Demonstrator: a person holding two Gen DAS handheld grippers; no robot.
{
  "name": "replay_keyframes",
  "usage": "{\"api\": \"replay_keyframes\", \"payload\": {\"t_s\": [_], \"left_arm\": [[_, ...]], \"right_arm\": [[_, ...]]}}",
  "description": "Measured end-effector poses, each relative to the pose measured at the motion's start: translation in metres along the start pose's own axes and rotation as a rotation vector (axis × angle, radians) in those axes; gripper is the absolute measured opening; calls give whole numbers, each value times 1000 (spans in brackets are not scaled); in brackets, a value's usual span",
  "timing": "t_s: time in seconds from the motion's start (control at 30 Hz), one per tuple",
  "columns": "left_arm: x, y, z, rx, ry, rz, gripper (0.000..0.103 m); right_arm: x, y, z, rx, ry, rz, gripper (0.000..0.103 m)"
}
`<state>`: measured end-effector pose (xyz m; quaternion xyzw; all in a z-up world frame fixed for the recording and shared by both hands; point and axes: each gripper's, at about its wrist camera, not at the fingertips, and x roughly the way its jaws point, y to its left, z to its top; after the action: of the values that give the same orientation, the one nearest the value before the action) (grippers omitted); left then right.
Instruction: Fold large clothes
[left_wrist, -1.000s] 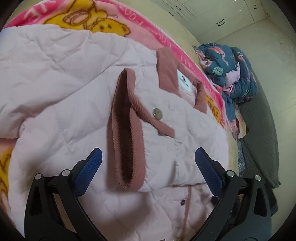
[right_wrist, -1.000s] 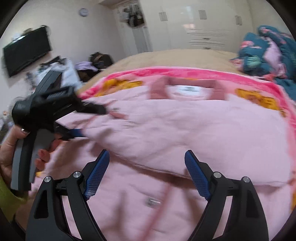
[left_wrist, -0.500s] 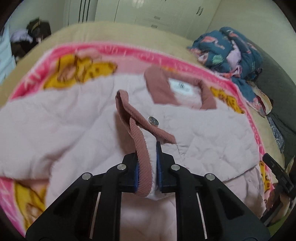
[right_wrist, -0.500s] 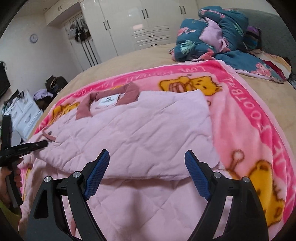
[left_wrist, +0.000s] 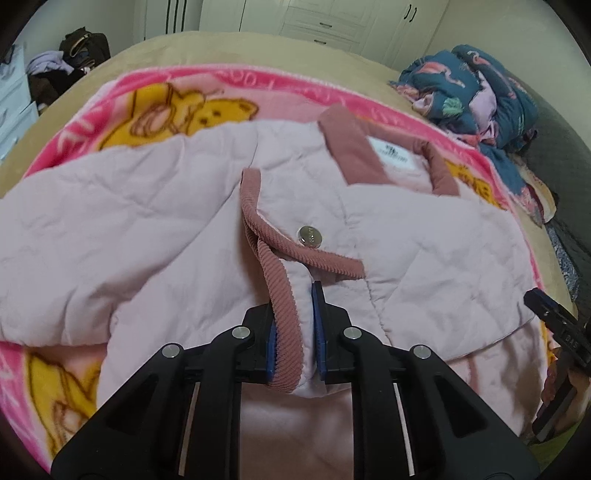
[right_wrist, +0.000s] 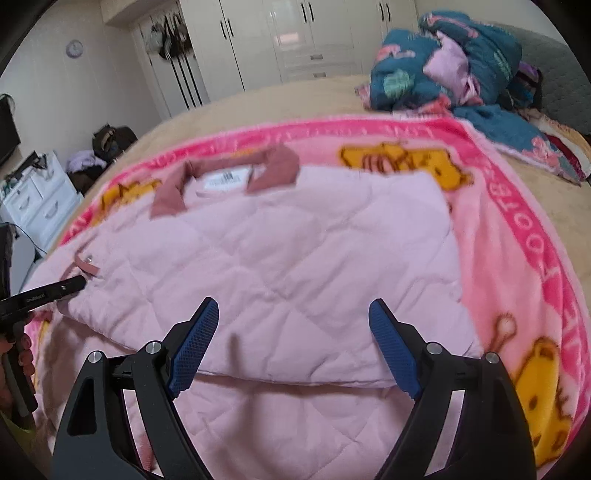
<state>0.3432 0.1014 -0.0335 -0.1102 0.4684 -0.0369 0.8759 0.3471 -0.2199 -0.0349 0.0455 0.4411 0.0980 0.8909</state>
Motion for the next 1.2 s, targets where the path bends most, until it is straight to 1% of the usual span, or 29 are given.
{"api": "replay_keyframes", "payload": {"t_s": [0.07,0.13,0.23,0.3,0.37,0.43,0.47,0.5,0.53,0.57,0.63,0.67,0.7,0.73,0.77,0.8,0.83,0.9,1.13,1.2], "left_arm": [[4,2,-3,-6,9,-3,11],[6,3,-4,-4,13,-5,12],[2,1,-5,-6,9,-4,14],[-5,1,-4,-11,-3,-12,15],[-10,0,-3,-6,-5,-12,23],[-14,-1,-4,-3,-3,-8,33],[-17,-2,-4,-4,-3,-11,35],[-20,-2,-4,-6,-5,-13,41],[-22,-2,-4,-9,-7,-12,49],[-27,-2,-5,-13,-12,-16,52],[-36,-2,-7,-16,-22,-27,67],[-39,-2,-7,-18,-26,-23,72],[-44,-1,-7,-24,-30,-9,80],[-48,1,-8,-34,-37,0,84],[-52,3,-9,-43,-43,1,87],[-55,5,-9,-53,-47,-1,92],[-59,8,-10,-64,-50,-4,94],[-65,17,-13,-99,-47,-8,94],[-85,47,-25,-154,-66,15,94],[-92,56,-27,-163,-78,35,94]], "right_arm": [[14,-7,-6,6,38,-10,83],[21,-10,-10,8,41,-4,83],[19,-8,-12,17,41,-11,84],[12,-6,-11,32,34,0,84],[3,-5,-11,45,17,14,84],[-6,-4,-11,54,8,13,85],[-11,-3,-11,57,1,18,86],[-15,-3,-12,59,-7,20,93],[-19,-2,-12,61,-18,20,96],[-22,-1,-12,60,-27,23,96],[-30,3,-12,60,-39,36,96],[-34,5,-11,60,-44,43,96],[-37,7,-11,59,-49,48,96],[-41,10,-10,58,-57,55,97],[-44,13,-9,59,-67,61,98],[-48,15,-8,60,-80,67,98],[-53,18,-8,60,-97,77,98],[-62,25,-6,60,-122,93,99],[-80,56,4,23,-155,125,99],[-83,66,6,9,-163,135,99]]}}
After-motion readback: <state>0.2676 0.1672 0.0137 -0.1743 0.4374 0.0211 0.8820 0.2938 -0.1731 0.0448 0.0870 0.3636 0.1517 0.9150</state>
